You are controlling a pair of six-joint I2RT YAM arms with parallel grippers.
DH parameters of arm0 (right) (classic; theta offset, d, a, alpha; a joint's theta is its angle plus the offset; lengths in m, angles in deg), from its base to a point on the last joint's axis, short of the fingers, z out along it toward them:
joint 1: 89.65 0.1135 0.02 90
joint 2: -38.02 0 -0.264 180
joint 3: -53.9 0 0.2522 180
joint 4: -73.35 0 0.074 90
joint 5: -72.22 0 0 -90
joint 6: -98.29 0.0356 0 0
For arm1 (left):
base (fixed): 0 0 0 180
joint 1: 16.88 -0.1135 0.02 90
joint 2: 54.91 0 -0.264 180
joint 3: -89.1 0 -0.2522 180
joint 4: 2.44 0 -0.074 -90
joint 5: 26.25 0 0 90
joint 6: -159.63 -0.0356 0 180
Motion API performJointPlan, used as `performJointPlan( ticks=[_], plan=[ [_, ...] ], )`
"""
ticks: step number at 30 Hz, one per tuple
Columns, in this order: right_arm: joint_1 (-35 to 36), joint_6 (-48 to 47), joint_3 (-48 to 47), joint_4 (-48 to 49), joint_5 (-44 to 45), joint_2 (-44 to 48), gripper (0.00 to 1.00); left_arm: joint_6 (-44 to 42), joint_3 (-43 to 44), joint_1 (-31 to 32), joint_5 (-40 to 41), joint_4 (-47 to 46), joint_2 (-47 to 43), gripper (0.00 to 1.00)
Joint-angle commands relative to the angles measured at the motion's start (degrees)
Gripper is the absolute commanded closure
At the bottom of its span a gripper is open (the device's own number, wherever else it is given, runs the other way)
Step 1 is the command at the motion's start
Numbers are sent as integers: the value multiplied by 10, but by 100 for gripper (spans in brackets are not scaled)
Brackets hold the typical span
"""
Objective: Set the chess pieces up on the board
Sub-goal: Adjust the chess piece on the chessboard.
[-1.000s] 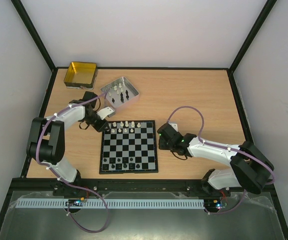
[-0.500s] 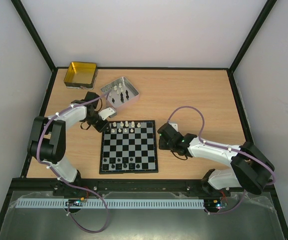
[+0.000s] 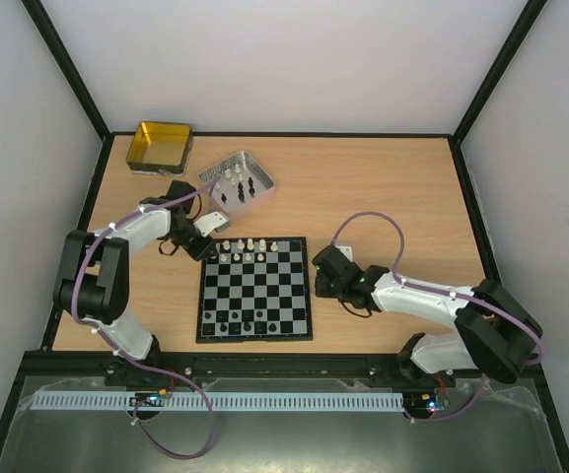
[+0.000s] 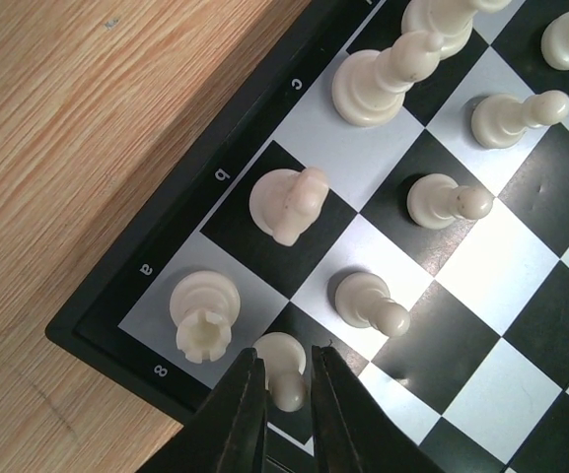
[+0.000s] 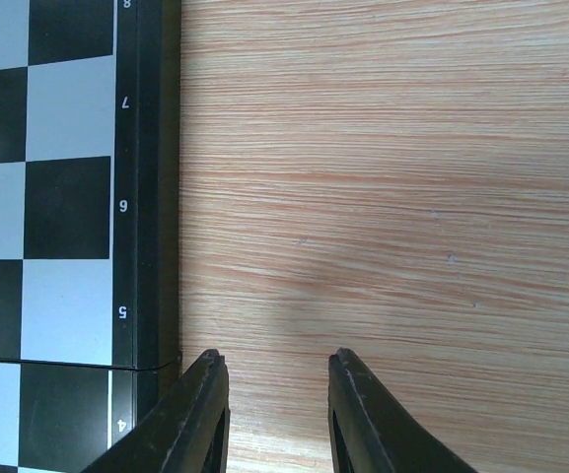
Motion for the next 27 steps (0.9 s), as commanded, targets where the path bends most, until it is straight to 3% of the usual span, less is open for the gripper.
performJointPlan(
  ticks=[1, 27],
  plan=[
    [-4, 8, 9, 8, 5, 10, 72, -1, -7, 2, 3, 9, -16, 84],
    [-4, 9, 19, 16, 2, 9, 72, -8, -20, 3, 6, 24, -32, 91]
  ],
)
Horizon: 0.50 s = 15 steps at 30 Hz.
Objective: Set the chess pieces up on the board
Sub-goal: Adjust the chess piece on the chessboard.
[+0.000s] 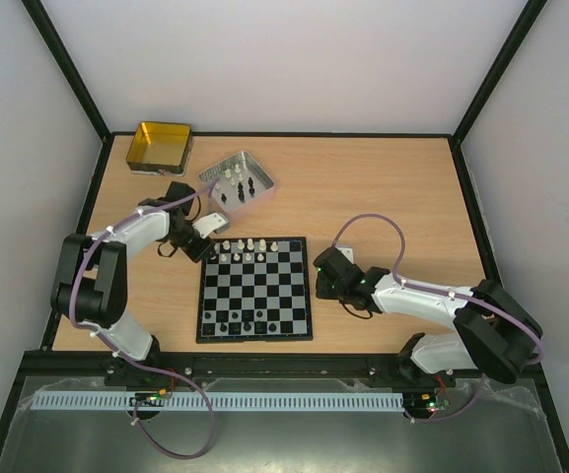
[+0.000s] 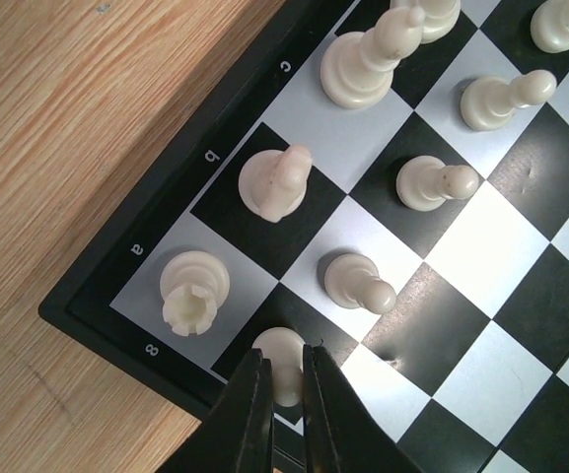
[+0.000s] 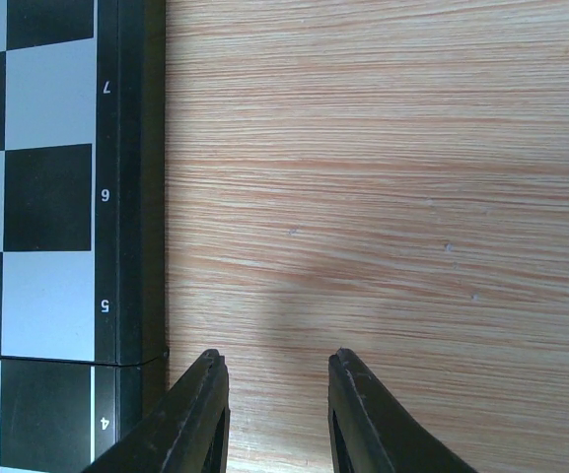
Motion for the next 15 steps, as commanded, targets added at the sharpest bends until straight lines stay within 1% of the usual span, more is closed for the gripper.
performJointPlan(
  ticks=[1, 9, 11, 13, 15],
  plan=[
    [-2, 6, 5, 2, 8, 10, 72, -7, -11, 2, 3, 19, -18, 91],
    [-2, 4, 5, 2, 7, 6, 72, -10, -18, 2, 6, 26, -26, 90],
    [-2, 4, 5, 2, 6, 8, 72, -9, -19, 3, 8, 23, -27, 86],
    [-2, 4, 4, 0, 7, 8, 72, -6, -21, 2, 10, 21, -28, 79],
    [-2, 3, 6, 0, 7, 11, 72, -4, -21, 3, 10, 16, -29, 76]
  ],
)
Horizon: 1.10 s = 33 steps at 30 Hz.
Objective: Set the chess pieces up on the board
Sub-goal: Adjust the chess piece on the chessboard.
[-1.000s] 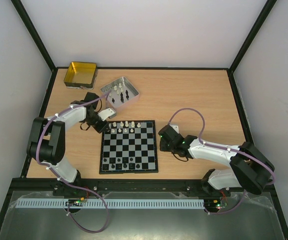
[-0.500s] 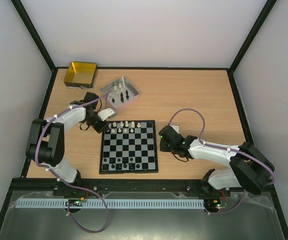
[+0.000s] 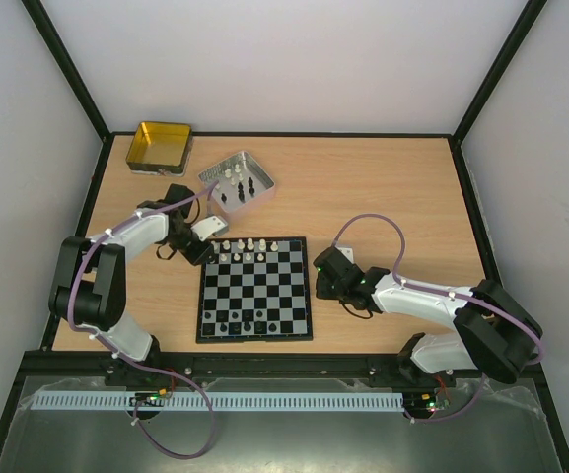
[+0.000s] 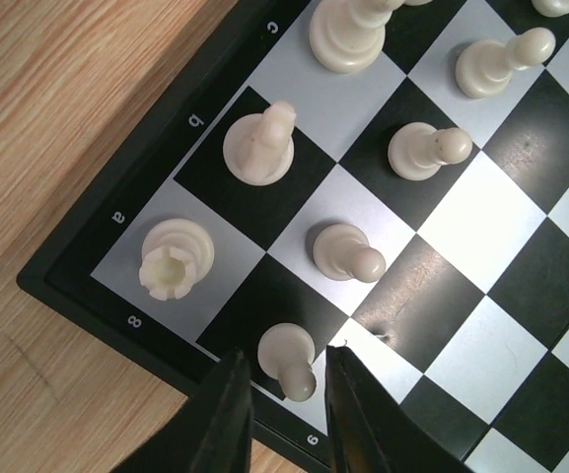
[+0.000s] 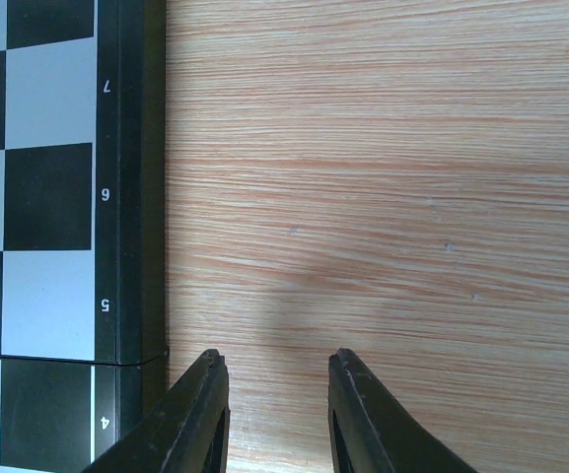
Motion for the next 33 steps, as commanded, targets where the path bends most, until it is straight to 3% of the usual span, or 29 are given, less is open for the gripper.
performJointPlan(
  ticks=[1, 7, 12, 16, 29, 33],
  plan=[
    [-2, 4, 8, 0, 7, 12, 72, 2, -9, 2, 3, 7, -15, 75],
    [-2, 7, 16, 3, 8, 17, 72, 4, -2, 4, -2, 8, -11, 77],
    [-2, 9, 22, 8, 8, 19, 72, 4, -2, 8, -2, 6, -6, 87],
    [-2, 9, 22, 10, 7, 18, 72, 6, -6, 10, -1, 0, -2, 90],
    [-2, 11, 30, 13, 6, 22, 72, 11, -4, 13, 5, -6, 3, 89],
    [-2, 11, 33, 15, 7, 23, 72, 8, -5, 12, 8, -4, 3, 83]
  ],
)
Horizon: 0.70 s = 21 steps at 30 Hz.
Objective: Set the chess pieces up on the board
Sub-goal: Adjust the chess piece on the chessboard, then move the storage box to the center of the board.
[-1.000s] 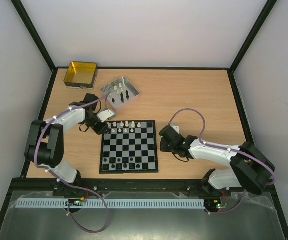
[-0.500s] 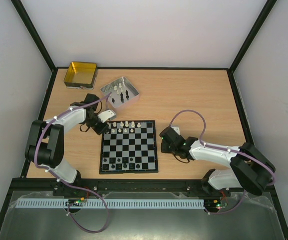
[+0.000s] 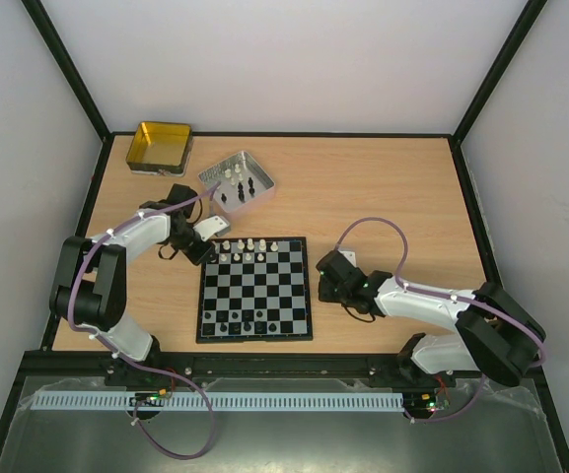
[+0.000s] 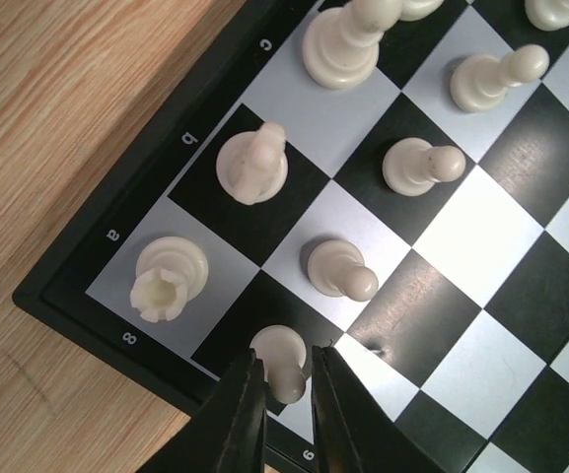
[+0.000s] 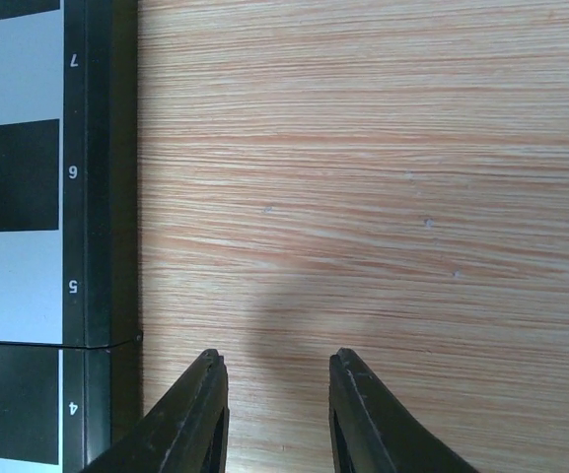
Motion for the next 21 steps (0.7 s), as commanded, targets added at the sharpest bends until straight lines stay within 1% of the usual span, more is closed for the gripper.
performJointPlan(
  ticks=[1, 4, 7, 21],
  plan=[
    [-2, 8, 10, 4, 9, 8, 72, 0, -4, 2, 3, 6, 1, 80],
    [-2, 8, 9, 5, 7, 5, 72, 0, -5, 3, 4, 6, -7, 75],
    [-2, 6, 7, 5, 6, 4, 72, 1, -5, 3, 5, 7, -11, 72],
    [-2, 3, 1, -6, 12, 8, 71, -1, 19, 3, 10, 33, -39, 72]
  ],
)
